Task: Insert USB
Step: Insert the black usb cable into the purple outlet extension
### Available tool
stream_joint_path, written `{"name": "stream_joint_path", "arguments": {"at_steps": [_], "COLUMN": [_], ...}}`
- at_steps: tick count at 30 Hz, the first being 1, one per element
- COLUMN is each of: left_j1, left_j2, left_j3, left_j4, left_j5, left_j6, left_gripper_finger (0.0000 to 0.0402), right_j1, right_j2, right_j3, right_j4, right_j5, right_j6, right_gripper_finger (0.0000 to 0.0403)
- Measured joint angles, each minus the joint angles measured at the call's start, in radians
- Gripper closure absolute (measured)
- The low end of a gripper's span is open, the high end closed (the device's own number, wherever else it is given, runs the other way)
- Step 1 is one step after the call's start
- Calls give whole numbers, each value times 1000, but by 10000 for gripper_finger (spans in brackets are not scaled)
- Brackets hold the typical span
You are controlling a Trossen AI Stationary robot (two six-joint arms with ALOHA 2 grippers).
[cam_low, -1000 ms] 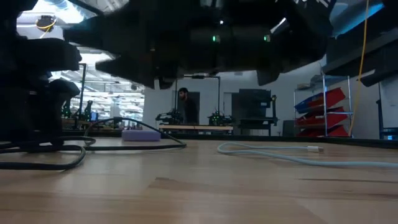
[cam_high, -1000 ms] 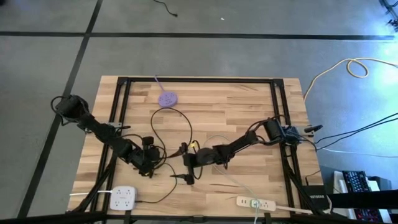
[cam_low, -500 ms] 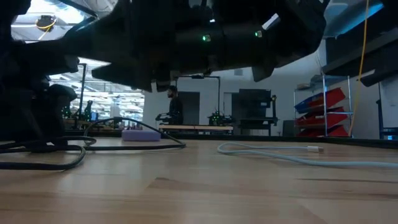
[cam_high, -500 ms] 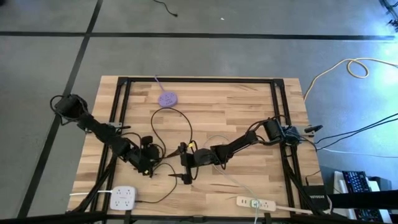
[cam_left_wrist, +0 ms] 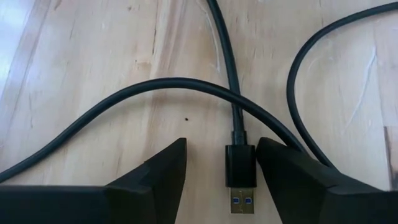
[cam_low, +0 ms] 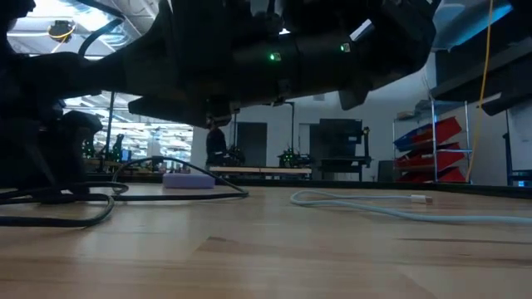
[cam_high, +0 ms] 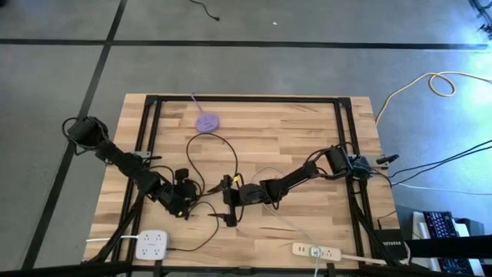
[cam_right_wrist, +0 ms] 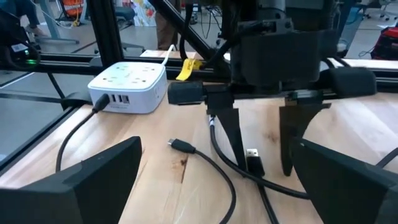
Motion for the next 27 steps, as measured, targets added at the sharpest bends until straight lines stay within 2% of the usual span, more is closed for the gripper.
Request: {"name": "stream_joint_path", "arguments": {"at_steps": [6, 10, 15, 21, 27], "left_j1": [14, 22, 19, 10, -13], "left_j2": [0, 0, -7, -69, -133], "left_j3": [1, 2, 15, 74, 136], "left_j4": [8, 16, 24, -57, -220], "left_j5": [39, 50, 57, 58, -13], "left_j6": [5, -20, 18, 23, -4], "left_gripper_finger": [286, 315, 345, 363, 364], "right_j1": [0, 0, 0, 1, 3], "right_j2": [0, 0, -16, -79, -102], "right_j3": [0, 0, -1, -1, 0], "right_j4": [19, 35, 42, -4, -18], "right_j5": [5, 5, 6, 6, 5], "right_j6": [-3, -3, 24, 12, -5], "right_gripper_finger": [13, 13, 13, 13, 13]}}
